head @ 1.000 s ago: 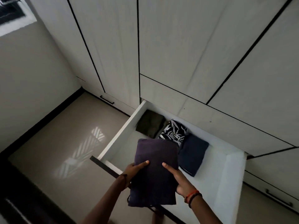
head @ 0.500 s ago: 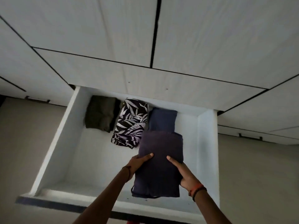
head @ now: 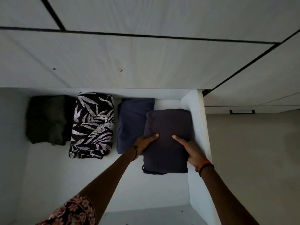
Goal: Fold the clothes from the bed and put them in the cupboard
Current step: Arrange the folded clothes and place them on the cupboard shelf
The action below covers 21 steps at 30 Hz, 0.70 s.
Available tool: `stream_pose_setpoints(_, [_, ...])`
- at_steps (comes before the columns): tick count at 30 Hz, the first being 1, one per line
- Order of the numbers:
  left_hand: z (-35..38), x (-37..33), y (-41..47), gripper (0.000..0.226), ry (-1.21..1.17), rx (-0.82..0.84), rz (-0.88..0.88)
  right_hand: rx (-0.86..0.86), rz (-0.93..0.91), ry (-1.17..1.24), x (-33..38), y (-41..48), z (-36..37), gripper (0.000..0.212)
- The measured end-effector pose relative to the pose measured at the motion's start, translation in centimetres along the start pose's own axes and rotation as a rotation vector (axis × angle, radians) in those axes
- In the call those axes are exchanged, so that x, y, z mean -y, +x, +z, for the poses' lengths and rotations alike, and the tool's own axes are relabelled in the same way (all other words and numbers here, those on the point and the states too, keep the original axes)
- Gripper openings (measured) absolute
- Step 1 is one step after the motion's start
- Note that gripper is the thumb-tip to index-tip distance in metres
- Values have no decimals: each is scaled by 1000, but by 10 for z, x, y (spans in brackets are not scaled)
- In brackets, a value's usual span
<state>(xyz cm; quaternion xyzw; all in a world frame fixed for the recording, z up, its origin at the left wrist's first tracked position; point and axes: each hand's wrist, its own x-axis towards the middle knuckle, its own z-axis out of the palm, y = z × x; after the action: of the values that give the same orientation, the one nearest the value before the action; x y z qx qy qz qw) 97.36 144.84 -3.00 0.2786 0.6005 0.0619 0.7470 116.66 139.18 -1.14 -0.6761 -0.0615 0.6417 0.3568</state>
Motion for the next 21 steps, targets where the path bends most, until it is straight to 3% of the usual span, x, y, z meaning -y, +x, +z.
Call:
stream_pose_setpoints(5, [3, -11, 7, 45, 19, 5, 100, -49, -149, -47, 5, 10, -1, 73])
stream_pose_setpoints(8, [1, -15, 16, 52, -31, 57, 122, -121, -217, -91, 3, 15, -3, 87])
stream_pose_setpoints(11, [2, -17, 33, 64, 61, 40, 144, -182, -224, -168, 0, 26, 1, 73])
stream_pose_setpoints(15, [11, -16, 46, 59, 287, -55, 187, -322, -200, -254, -6, 51, 6, 78])
stream_pose_setpoints(21, [13, -10, 45, 51, 217, -124, 281, -415, -240, -278, 2, 70, 18, 69])
